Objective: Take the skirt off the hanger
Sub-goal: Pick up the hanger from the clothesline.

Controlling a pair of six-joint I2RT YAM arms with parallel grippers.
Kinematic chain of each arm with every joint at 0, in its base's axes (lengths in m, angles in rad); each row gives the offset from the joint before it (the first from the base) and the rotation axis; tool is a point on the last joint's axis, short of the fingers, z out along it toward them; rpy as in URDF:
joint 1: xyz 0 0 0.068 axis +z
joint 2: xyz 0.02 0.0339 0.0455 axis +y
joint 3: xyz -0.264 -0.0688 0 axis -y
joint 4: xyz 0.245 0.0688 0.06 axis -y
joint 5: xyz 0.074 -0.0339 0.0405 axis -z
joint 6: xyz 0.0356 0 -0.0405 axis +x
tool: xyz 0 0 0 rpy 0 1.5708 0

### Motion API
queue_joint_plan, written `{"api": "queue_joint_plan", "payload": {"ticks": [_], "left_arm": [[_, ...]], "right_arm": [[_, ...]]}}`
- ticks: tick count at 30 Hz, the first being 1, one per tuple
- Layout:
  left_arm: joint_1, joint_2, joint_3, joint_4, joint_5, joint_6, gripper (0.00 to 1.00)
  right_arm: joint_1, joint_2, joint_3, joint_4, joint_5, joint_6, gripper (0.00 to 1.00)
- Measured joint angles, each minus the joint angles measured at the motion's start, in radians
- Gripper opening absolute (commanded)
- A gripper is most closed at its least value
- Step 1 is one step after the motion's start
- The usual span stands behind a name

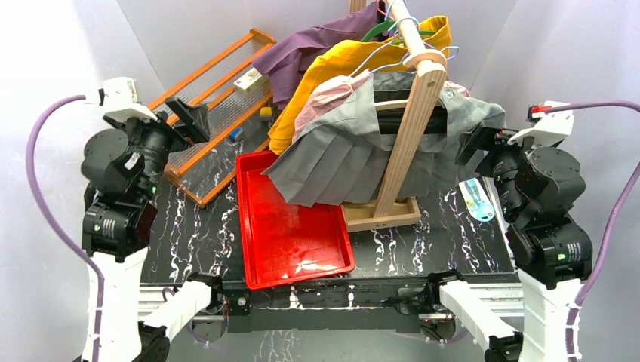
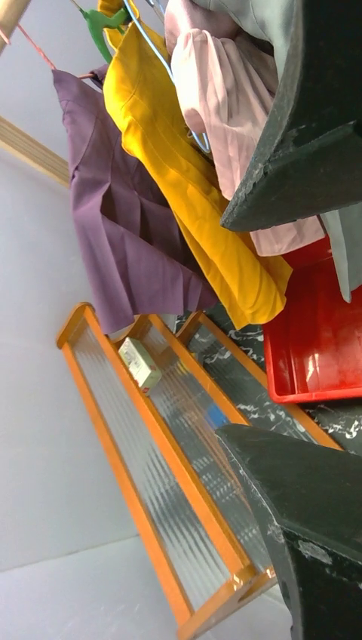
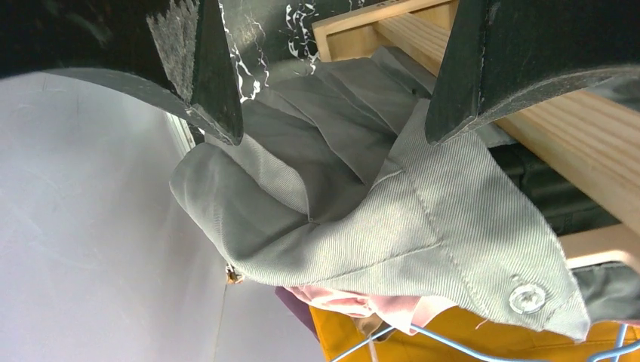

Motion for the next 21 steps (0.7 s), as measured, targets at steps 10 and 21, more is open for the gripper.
{"api": "queue_joint_plan", "payload": {"ticks": [10, 21], "left_arm": [[0.107, 0.095, -0.064, 0.055, 0.21, -0.096, 0.98], [0.14, 0.144, -0.095, 0.1, 0.403, -0.164, 0.98]], "right_arm": [[-0.055, 0.082, 0.094, -0.072, -0.022, 0.046, 0.98], [-0.072, 0.125, 0.098, -0.137, -0.094, 0.078, 0.98]]}}
